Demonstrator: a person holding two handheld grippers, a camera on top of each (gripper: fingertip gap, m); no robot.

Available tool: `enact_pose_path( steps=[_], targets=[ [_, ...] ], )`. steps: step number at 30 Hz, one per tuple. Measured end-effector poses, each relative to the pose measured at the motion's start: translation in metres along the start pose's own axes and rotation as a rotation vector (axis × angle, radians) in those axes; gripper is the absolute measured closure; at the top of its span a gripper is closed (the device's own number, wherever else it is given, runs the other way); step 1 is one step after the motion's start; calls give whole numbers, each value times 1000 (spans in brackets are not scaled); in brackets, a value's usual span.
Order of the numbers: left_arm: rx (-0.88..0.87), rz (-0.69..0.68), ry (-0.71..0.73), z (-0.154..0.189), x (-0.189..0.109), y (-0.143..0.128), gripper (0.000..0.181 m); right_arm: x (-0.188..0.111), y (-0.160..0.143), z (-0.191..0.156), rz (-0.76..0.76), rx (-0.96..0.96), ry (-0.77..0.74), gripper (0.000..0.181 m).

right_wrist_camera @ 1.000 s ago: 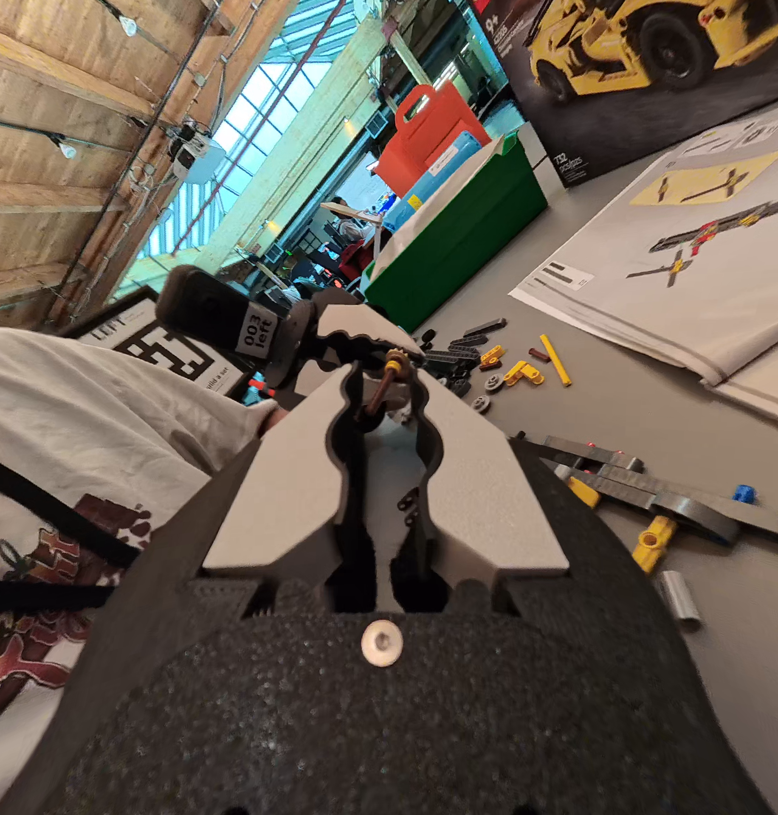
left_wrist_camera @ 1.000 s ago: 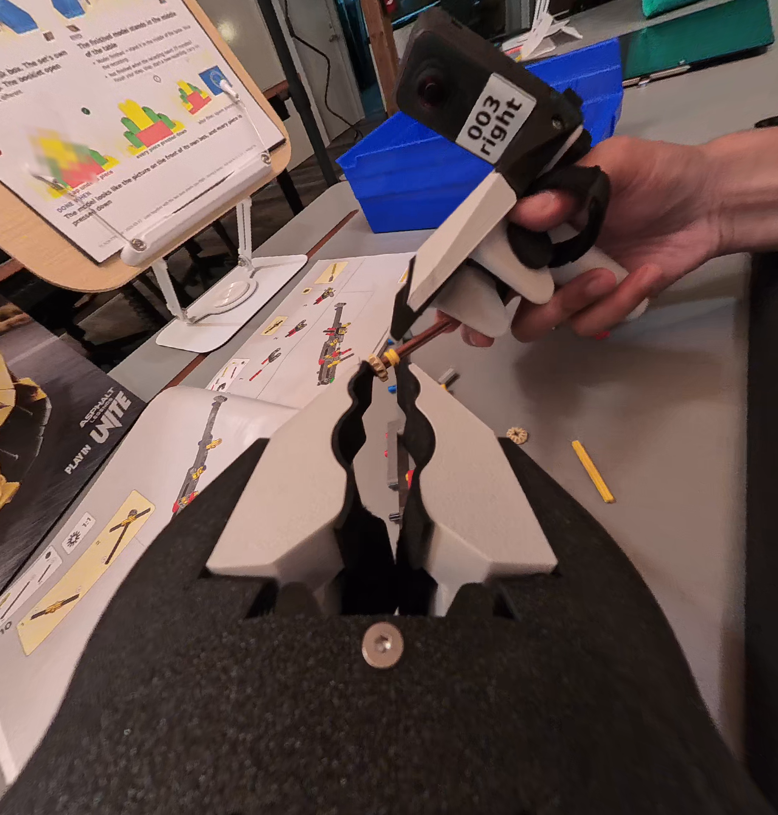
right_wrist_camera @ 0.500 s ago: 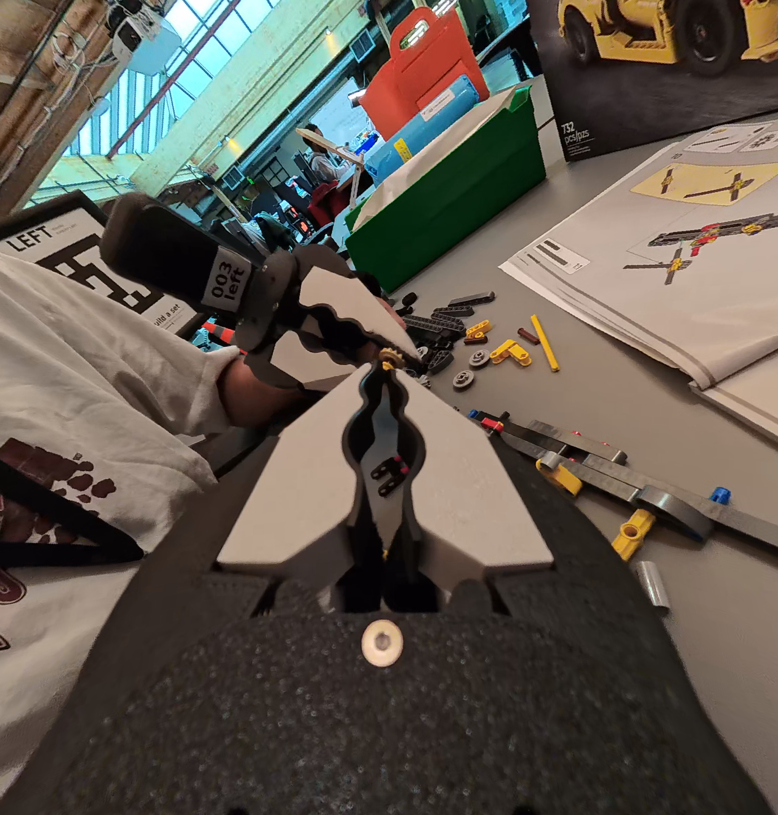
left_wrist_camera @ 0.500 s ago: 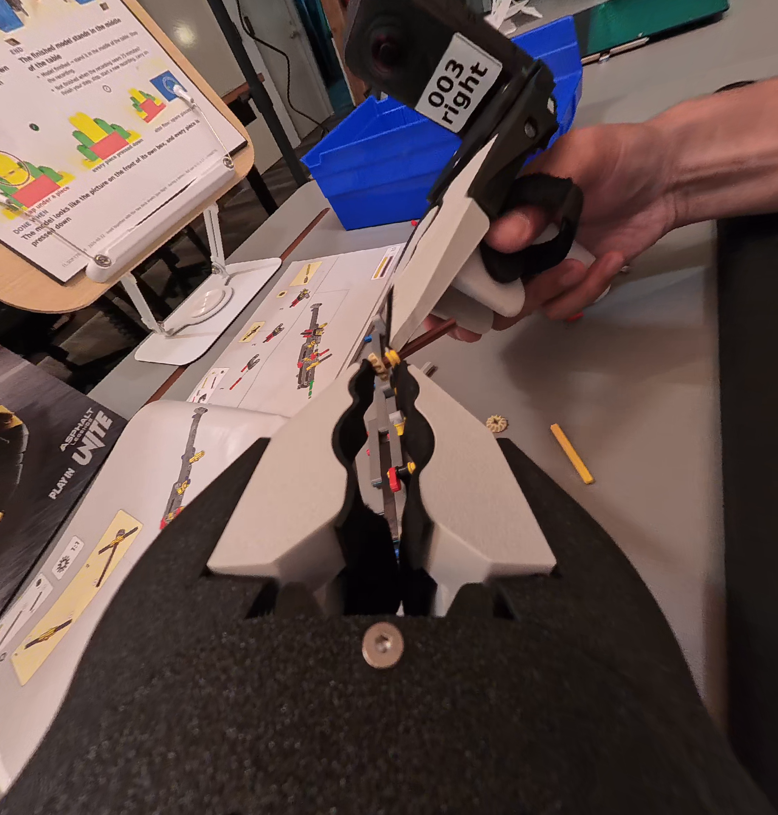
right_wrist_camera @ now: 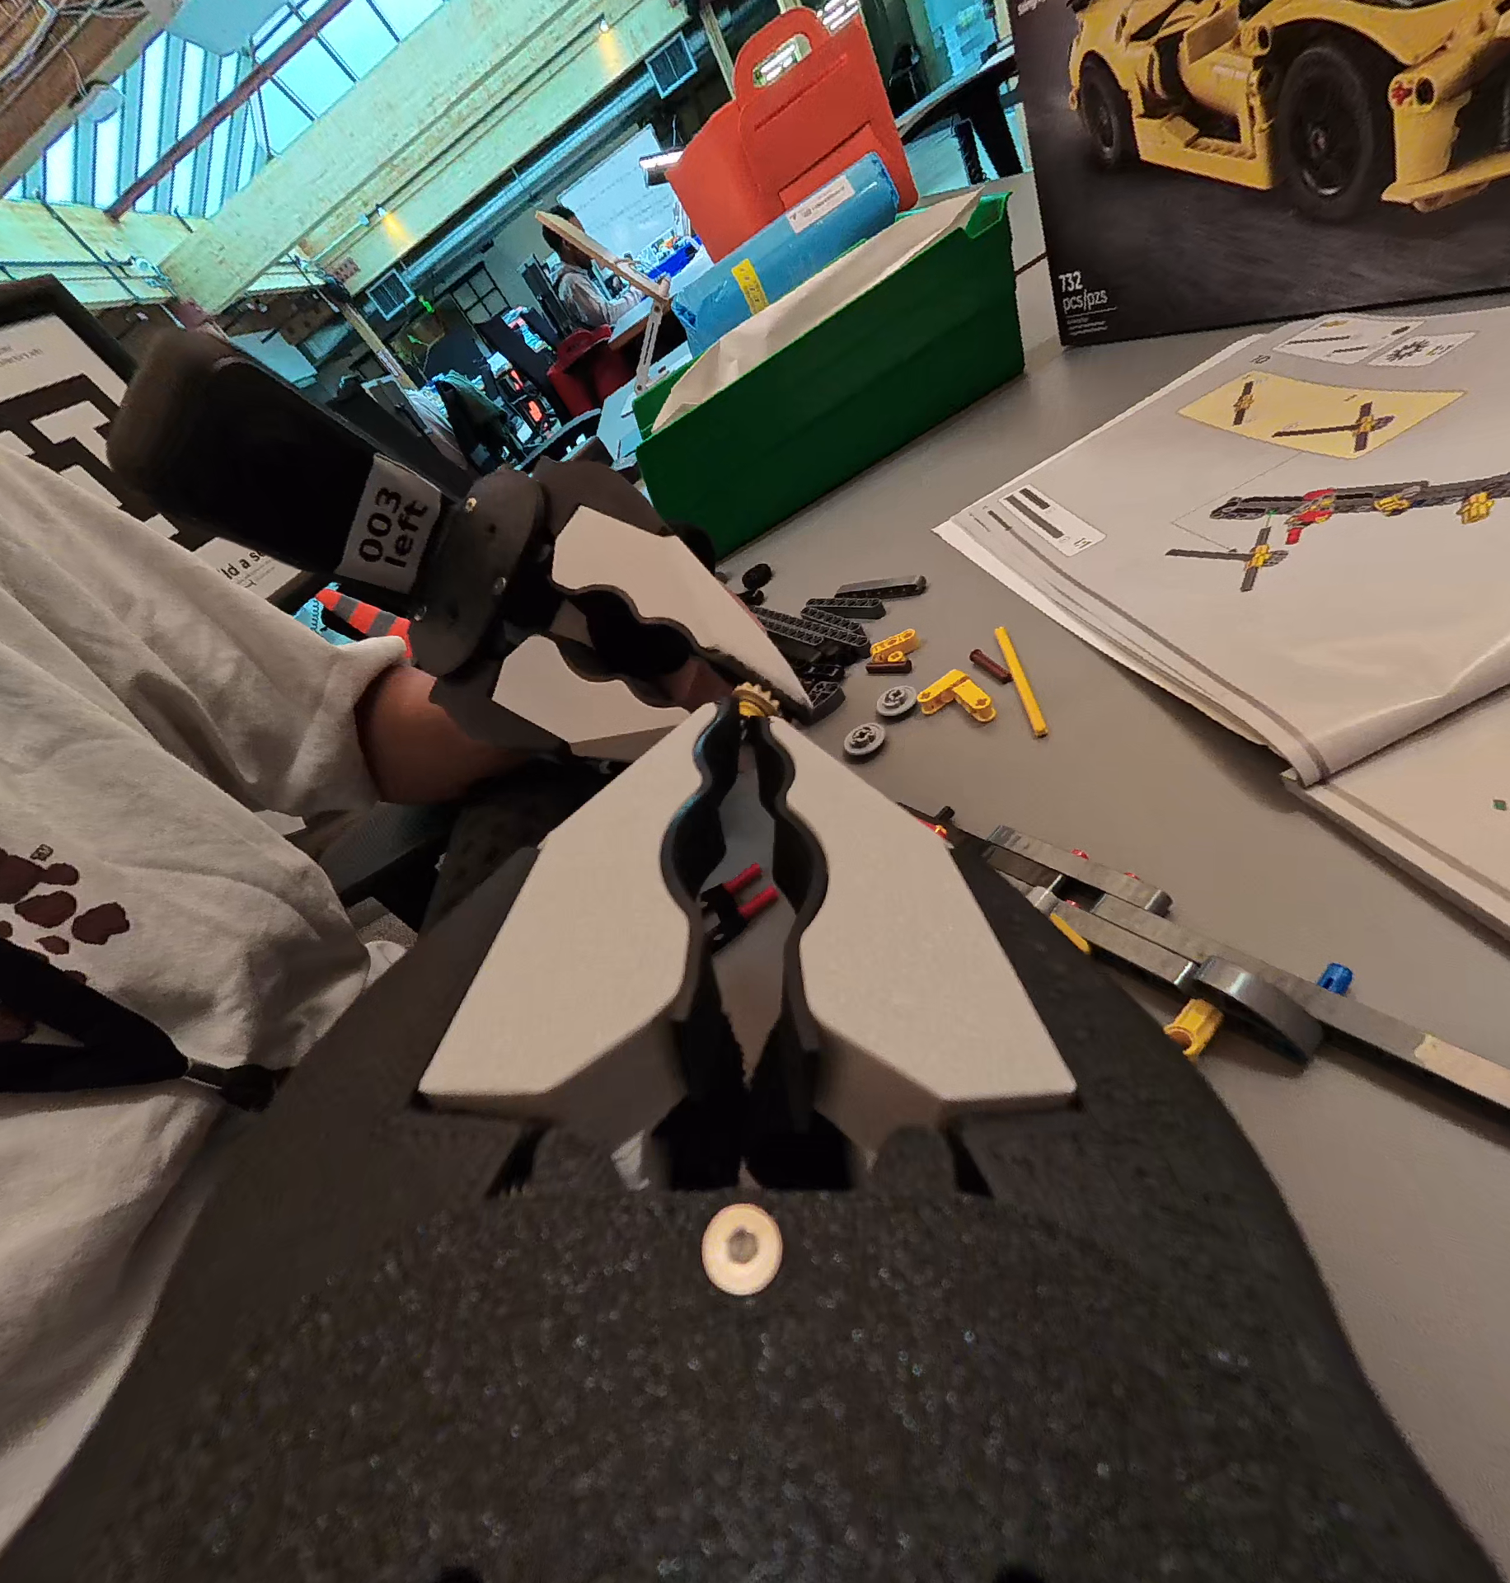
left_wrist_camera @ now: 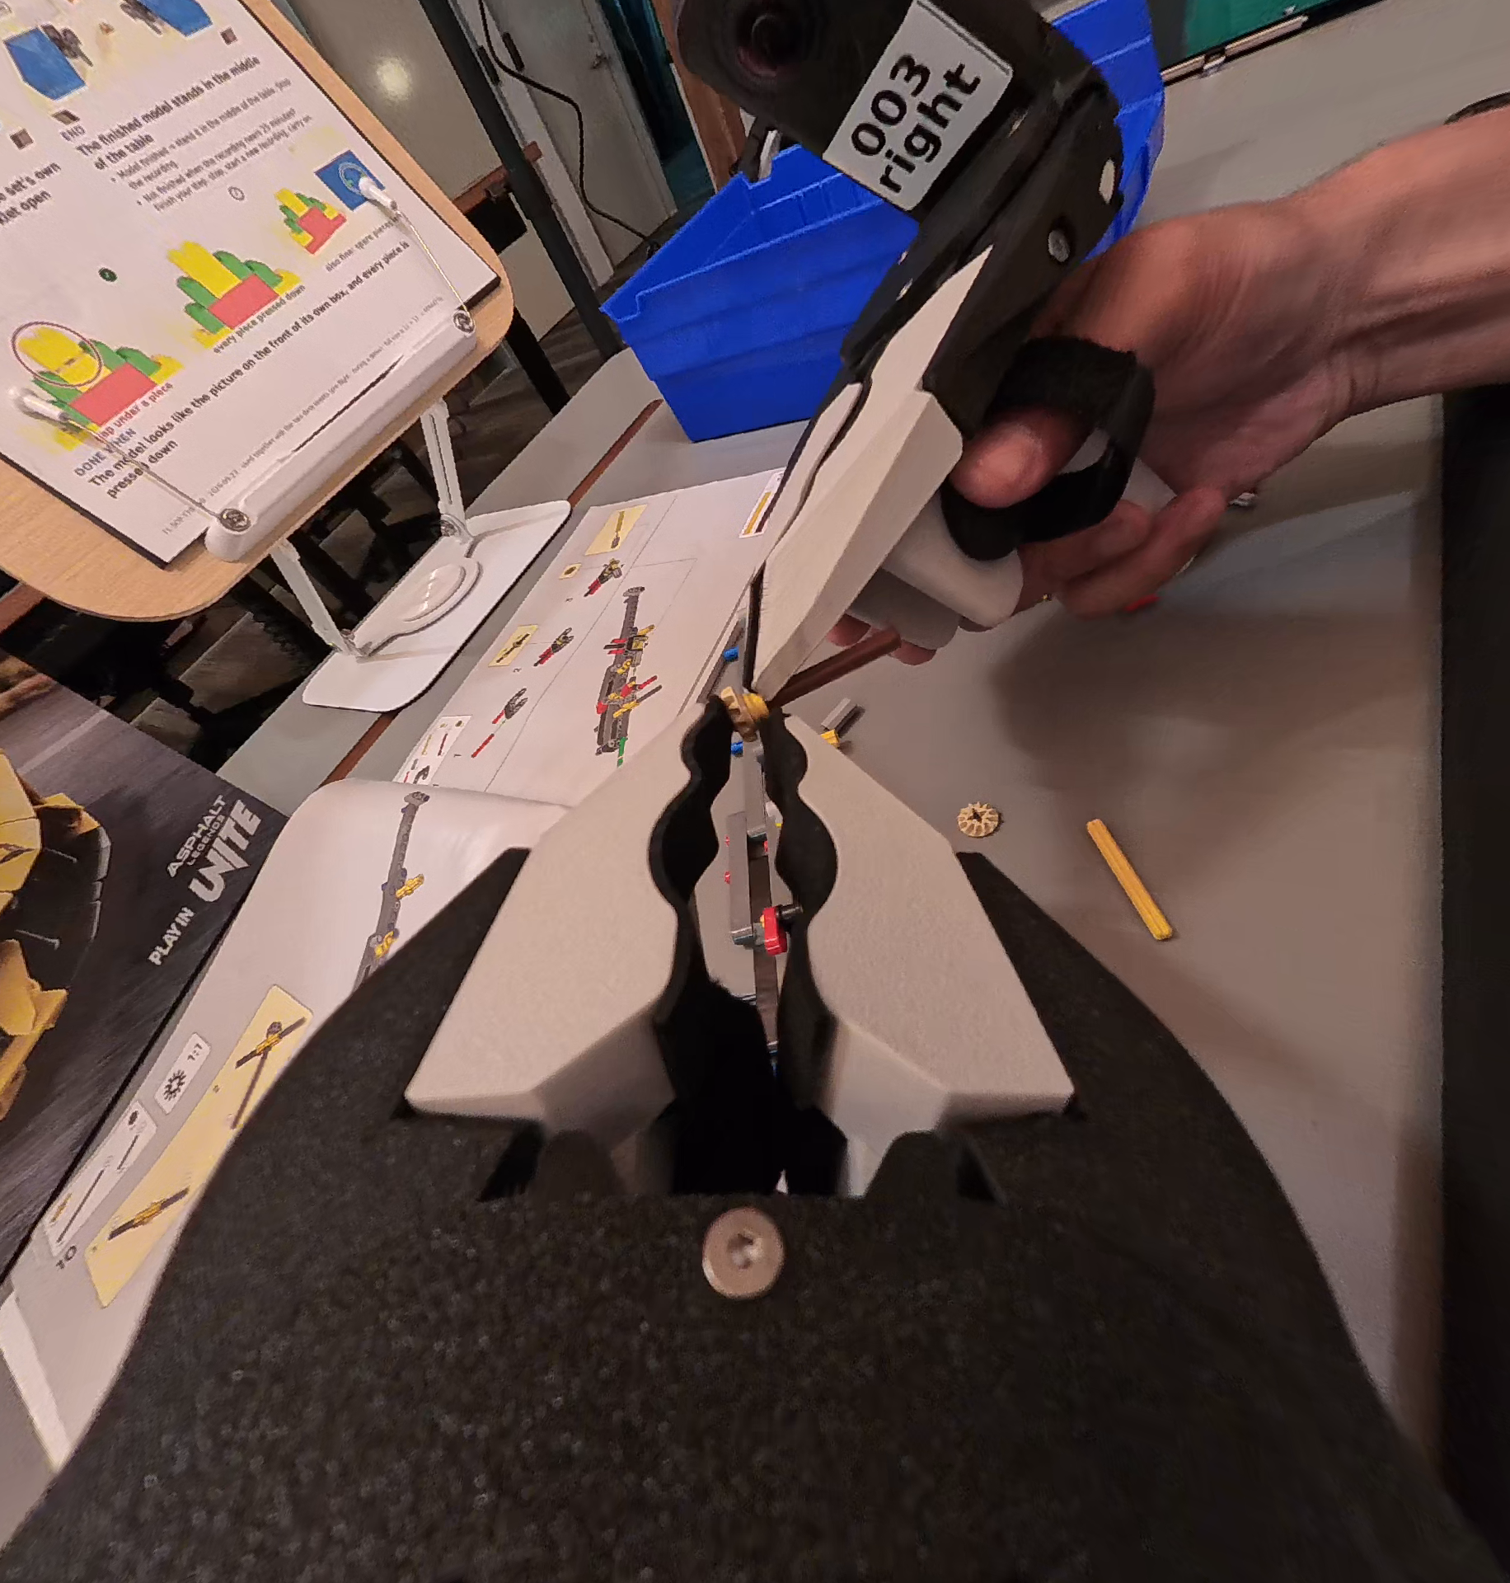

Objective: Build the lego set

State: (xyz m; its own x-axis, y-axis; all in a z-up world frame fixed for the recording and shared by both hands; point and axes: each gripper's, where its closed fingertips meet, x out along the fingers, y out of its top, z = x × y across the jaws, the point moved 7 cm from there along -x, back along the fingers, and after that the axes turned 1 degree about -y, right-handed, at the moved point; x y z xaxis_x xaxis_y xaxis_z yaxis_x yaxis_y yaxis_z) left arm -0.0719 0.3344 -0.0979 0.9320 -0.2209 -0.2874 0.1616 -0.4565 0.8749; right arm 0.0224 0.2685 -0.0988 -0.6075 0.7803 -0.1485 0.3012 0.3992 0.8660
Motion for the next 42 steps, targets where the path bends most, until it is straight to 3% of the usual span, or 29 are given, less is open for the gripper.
enact_pose_path(
  steps=[7,9,14,17,29,36,42],
  targets=[
    [8,6,5,-1,0,0,176,-2,3,0,9,-10,-7,178],
    [-12,-12,44,-8,1,-3,176,-7,12,0,67,-58,-35,169],
    [-160,-84,77,-21,5,-16,175,3,5,-3,-24,-448,-325,154],
    [-179,-75,62,-20,6,-14,175,10,3,-5,-35,-555,-417,167],
    [-212,-59,24,-15,7,-12,175,6,7,-5,18,-450,-343,178],
    [-377,-18,-107,-9,13,-10,175,6,11,-9,61,-450,-316,181],
    [-378,-30,-123,-7,16,-11,175,-13,23,2,138,-285,-280,181]
  ],
)
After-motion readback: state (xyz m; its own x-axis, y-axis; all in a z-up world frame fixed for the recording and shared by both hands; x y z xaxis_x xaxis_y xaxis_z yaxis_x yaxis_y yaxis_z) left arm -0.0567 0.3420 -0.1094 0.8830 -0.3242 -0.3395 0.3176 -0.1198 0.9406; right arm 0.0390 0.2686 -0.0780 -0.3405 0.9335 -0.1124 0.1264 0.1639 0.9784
